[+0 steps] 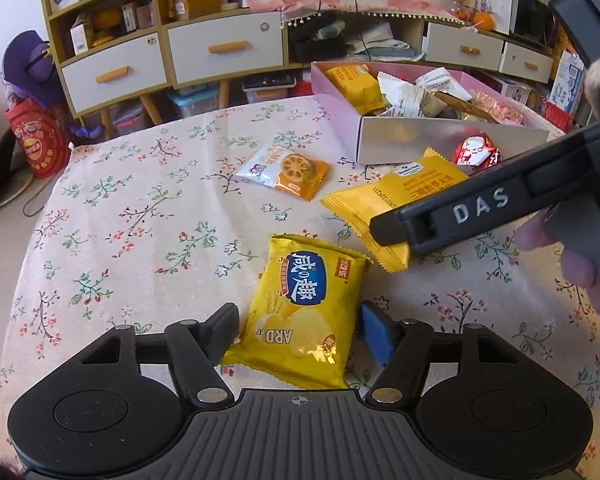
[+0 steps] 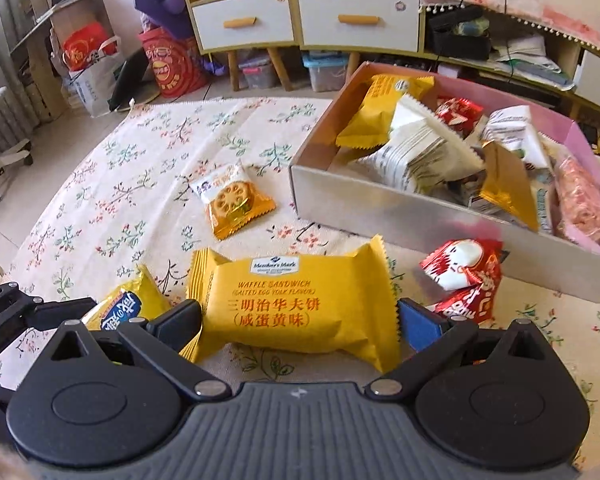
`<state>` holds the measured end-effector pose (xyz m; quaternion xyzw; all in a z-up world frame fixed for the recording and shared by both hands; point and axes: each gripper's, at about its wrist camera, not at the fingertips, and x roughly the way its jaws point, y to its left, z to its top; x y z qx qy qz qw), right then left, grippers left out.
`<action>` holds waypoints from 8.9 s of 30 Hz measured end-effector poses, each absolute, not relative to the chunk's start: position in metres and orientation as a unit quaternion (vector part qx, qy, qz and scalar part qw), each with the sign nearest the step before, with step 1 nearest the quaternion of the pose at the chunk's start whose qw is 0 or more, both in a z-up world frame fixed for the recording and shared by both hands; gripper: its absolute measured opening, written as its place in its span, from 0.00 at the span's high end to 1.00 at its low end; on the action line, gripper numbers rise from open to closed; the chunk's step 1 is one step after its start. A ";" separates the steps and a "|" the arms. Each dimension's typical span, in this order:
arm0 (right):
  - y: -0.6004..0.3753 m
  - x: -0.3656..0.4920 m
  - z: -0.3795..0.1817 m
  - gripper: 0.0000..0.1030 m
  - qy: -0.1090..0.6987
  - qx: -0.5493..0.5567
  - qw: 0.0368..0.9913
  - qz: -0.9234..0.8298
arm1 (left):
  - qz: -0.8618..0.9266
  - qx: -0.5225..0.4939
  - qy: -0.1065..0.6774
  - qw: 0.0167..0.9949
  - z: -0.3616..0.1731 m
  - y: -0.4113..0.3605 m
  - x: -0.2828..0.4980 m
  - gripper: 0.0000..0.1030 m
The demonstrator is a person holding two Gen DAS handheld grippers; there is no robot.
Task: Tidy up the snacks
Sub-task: 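Grasp the yellow chip bag with the left gripper while the right grasps the yellow waffle pack, then carry the chip bag and waffle pack into the box and open both grippers, then lift both open grippers out of the box toward the last two snacks, then grasp the orange biscuit pack with the left gripper while the right grasps the red candy, then carry the biscuit pack and red candy into the box and open both grippers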
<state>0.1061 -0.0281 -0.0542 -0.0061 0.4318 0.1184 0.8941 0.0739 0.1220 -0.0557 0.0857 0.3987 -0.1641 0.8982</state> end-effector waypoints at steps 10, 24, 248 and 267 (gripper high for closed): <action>-0.025 0.101 -0.052 0.12 0.415 -0.011 0.901 0.125 | -0.163 0.079 0.407 0.895 -0.052 0.117 0.075 0.54; -0.030 0.102 -0.041 0.30 0.413 -0.001 0.901 0.132 | -0.136 0.055 0.421 0.895 -0.044 0.126 0.076 0.54; -0.096 0.098 -0.057 0.66 0.347 -0.008 0.934 0.078 | -0.135 0.094 0.331 0.929 -0.066 0.065 0.162 0.64; -0.086 0.084 -0.038 0.75 0.351 -0.006 0.928 0.125 | -0.114 0.080 0.346 0.928 -0.040 0.069 0.136 0.65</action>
